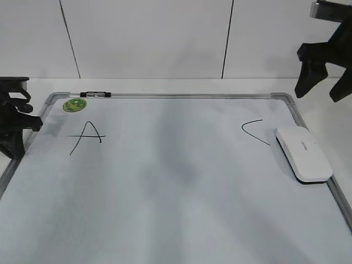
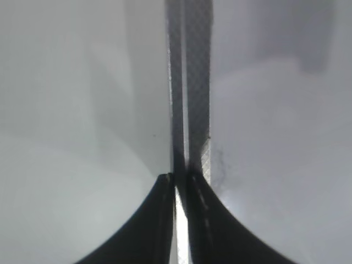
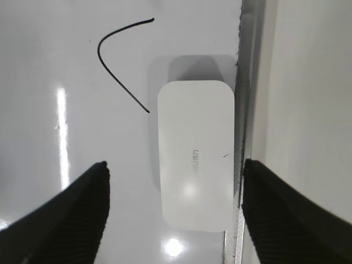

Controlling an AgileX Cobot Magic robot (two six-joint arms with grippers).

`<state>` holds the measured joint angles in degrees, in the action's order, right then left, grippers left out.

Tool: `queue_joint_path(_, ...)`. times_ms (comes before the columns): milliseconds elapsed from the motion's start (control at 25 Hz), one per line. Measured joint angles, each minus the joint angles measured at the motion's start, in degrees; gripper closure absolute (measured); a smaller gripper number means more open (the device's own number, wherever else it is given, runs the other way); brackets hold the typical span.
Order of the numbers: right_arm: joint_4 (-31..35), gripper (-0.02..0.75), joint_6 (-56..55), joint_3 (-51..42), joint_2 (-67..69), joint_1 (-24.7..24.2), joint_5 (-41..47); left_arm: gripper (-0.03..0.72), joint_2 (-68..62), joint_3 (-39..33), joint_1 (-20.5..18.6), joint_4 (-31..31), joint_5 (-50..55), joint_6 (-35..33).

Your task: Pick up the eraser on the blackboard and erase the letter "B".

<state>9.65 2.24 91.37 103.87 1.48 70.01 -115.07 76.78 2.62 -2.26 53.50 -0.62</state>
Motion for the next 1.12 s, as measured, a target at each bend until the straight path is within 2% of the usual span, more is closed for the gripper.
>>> queue_joint_path(80, 0.25, 0.164, -0.27, 0.00, -1.73, 0.00, 0.08, 0.585, 0.00, 0.00, 0.00, 0.25, 0.00, -0.47)
queue_joint_path(320, 0.37, 0.164, -0.45, 0.00, -5.78, 0.00, 0.28, 0.374, 0.00, 1.46, 0.00, 0.74, 2.41, -0.72)
queue_joint_path(400, 0.37, 0.164, -0.45, 0.00, -7.30, 0.00, 0.36, 0.340, 0.64, 2.41, 0.00, 0.74, 3.72, -0.72)
queue_joint_path(720, 0.37, 0.164, -0.54, -5.29, -16.50, 0.00, 0.50, 0.323, 8.14, 7.18, 0.00, 1.15, 13.73, -0.72)
queue_joint_path(960, 0.24, 0.165, -0.58, -13.72, -26.99, 0.00, 0.81, 0.348, 14.93, 6.78, 0.00, 0.29, 16.02, -0.72)
queue_joint_path(1120, 0.10, 0.165, -0.67, -19.98, -35.54, 0.00, 1.23, 0.381, 23.30, 3.25, 0.00, -1.09, 16.26, -0.72)
